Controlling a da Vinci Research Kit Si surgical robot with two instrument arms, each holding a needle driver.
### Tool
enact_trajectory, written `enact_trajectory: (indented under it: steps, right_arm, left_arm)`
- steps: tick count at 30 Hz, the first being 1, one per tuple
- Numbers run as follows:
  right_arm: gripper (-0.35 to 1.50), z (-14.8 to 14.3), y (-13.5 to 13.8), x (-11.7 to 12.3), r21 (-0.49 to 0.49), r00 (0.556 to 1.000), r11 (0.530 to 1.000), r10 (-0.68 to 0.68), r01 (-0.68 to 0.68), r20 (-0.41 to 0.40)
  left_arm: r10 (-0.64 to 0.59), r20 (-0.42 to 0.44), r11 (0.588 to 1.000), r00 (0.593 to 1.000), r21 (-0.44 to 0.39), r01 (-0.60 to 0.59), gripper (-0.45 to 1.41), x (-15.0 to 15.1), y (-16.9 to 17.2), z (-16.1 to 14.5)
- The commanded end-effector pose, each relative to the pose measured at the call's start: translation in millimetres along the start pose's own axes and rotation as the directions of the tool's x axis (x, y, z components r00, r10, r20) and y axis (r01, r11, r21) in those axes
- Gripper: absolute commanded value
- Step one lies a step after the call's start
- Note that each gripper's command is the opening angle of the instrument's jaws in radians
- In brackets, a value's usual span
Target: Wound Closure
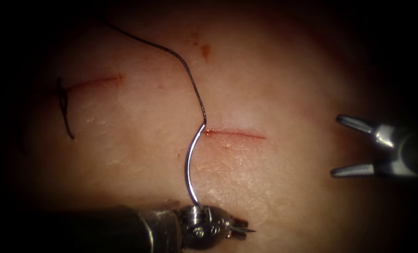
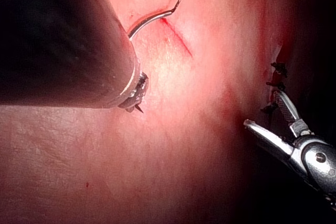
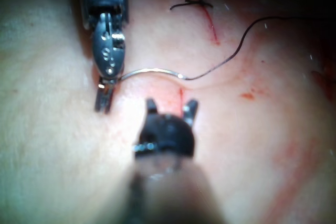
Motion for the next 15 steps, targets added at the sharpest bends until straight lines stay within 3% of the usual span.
enact_trajectory:
  steps: [1,6,11,12,15]
  right_arm:
    - [0.98,0.7,-0.3,-0.1,0.002,1.0,1.0,0.001,-0.001,-0.002]
    - [0.9,0.7,-0.3,0.0,0.004,1.0,1.0,0.001,-0.001,0.001]
    - [0.85,0.9,-0.1,-0.3,-0.012,0.999,1.0,0.027,-0.028,-0.032]
    - [0.91,1.0,0.1,-0.4,-0.014,0.999,0.999,0.04,-0.04,-0.034]
    - [0.88,1.3,0.6,-0.6,-0.019,0.997,0.997,0.072,-0.072,-0.036]
  left_arm:
    - [0.011,0.001,1.0,1.0,0.003,-0.011,-0.45,-0.1,0.4,0.7]
    - [0.021,-0.017,1.0,1.0,0.011,-0.021,-0.45,-0.1,0.3,-0.4]
    - [0.094,-0.129,0.995,0.987,0.033,-0.09,-0.45,0.6,0.1,-2.6]
    - [0.116,-0.148,0.993,0.982,0.033,-0.112,-0.45,0.8,0.0,-3.1]
    - [0.201,-0.239,0.98,0.95,0.041,-0.197,-0.45,1.1,-0.4,-4.8]
